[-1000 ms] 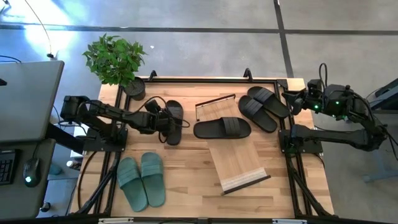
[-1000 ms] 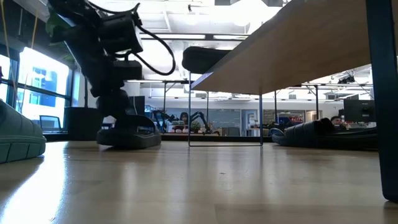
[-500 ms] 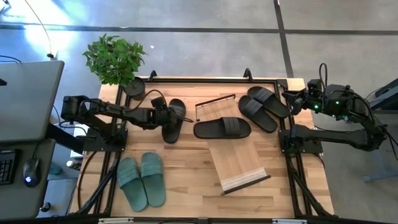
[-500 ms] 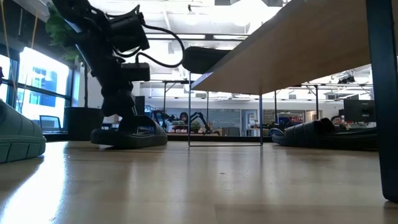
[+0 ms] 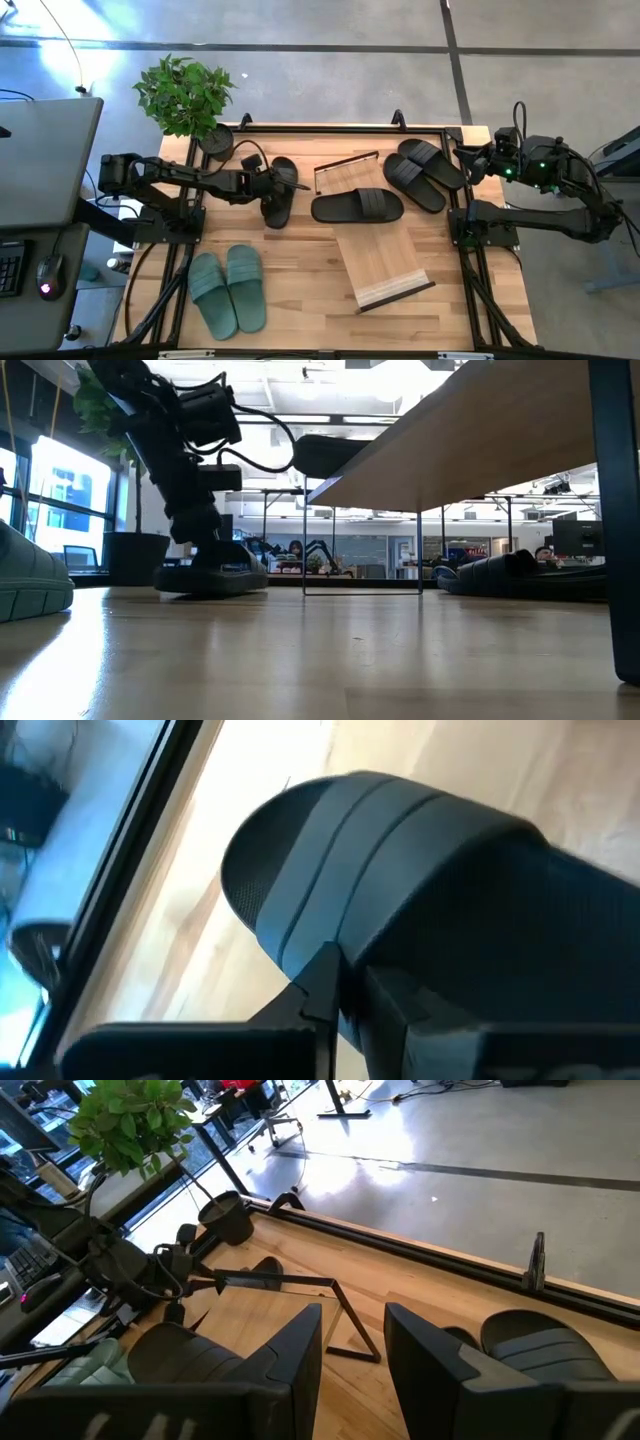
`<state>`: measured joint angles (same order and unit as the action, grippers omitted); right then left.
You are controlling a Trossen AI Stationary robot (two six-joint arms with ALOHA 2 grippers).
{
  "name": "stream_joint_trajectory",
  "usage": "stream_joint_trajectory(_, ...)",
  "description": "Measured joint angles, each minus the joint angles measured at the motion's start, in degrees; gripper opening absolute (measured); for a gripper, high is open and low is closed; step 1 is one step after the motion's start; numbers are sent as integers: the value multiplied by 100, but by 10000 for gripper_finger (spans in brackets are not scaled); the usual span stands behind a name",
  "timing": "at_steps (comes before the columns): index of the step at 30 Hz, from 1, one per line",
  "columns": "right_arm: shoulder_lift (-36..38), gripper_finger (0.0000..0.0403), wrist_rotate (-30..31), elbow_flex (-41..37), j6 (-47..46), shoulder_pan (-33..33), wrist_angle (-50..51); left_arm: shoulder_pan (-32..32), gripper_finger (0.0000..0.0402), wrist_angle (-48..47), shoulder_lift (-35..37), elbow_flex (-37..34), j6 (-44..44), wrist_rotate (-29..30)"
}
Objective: Pick and place slides into the shelf
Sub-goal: Put the black slides on the shelf
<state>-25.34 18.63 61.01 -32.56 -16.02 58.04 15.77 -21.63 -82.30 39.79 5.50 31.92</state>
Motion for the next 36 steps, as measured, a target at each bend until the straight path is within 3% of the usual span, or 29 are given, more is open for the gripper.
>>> stream_joint_trajectory(6, 0, 103, 4, 0, 0, 0, 0, -9, 5, -752, 345, 546, 325, -64)
stream_joint_trajectory(12, 0, 103, 20, 0, 2, -1, -2, -1, 3, -1704, 972, 1069, 454, 283)
stream_joint_trajectory(19, 0, 103, 17, 0, 2, -1, -2, -4, 2, -1848, 1941, 1465, 680, 143)
stream_joint_trajectory(29, 1, 103, -4, 0, 2, -1, -2, -7, 0, -923, 2454, 2016, 328, -1424)
stream_joint_trajectory(36, 2, 103, -2, 0, 2, -1, -2, -126, 0, 818, 2297, 2480, 59, -3078)
